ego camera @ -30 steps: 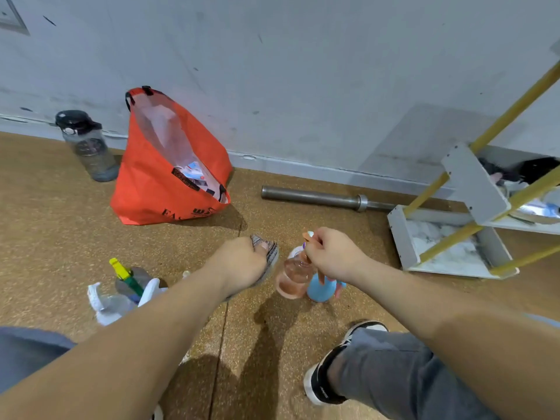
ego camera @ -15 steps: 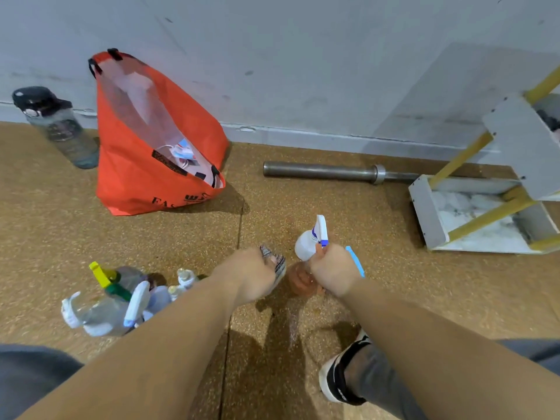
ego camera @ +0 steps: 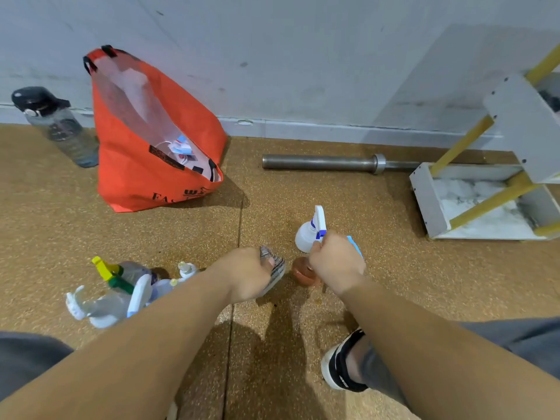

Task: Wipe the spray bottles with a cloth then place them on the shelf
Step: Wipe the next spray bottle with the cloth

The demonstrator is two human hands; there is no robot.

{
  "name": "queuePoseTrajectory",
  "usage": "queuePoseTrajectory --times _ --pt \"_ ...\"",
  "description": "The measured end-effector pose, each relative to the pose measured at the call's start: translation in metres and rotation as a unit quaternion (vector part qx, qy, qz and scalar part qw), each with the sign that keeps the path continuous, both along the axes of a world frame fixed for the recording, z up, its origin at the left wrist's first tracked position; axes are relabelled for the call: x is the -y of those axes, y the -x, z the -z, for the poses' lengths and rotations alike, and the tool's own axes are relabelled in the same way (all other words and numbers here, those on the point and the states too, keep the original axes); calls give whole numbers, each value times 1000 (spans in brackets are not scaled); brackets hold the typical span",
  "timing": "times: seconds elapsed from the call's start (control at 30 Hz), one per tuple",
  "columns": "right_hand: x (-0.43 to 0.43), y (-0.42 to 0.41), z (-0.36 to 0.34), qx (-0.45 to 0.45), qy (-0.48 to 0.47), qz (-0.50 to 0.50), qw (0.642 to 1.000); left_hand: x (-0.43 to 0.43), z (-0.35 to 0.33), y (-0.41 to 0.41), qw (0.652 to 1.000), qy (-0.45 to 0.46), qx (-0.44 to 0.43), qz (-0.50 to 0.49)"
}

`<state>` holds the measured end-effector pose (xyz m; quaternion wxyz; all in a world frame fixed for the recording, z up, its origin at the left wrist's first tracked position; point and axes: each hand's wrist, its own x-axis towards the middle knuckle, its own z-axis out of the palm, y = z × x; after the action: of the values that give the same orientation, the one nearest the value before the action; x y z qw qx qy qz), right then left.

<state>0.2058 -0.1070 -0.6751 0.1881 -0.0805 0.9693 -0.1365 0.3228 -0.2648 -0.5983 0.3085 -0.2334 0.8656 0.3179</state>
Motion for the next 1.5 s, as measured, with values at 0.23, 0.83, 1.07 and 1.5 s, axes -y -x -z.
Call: queuePoseTrajectory --times 0.23,0.83,1.07,1.5 --pt "58 -51 -52 195 141 -151 959 20 -25 -47 997 -4 -50 -60" --pt "168 -169 -62 192 -10 -454 870 84 -51 -228 966 -79 -4 -246" --pt "183 -153 -18 214 84 -282 932 108 -27 -234 961 -34 14 -275" --pt "194 -152 14 390 196 -83 896 125 71 -175 941 182 82 -273"
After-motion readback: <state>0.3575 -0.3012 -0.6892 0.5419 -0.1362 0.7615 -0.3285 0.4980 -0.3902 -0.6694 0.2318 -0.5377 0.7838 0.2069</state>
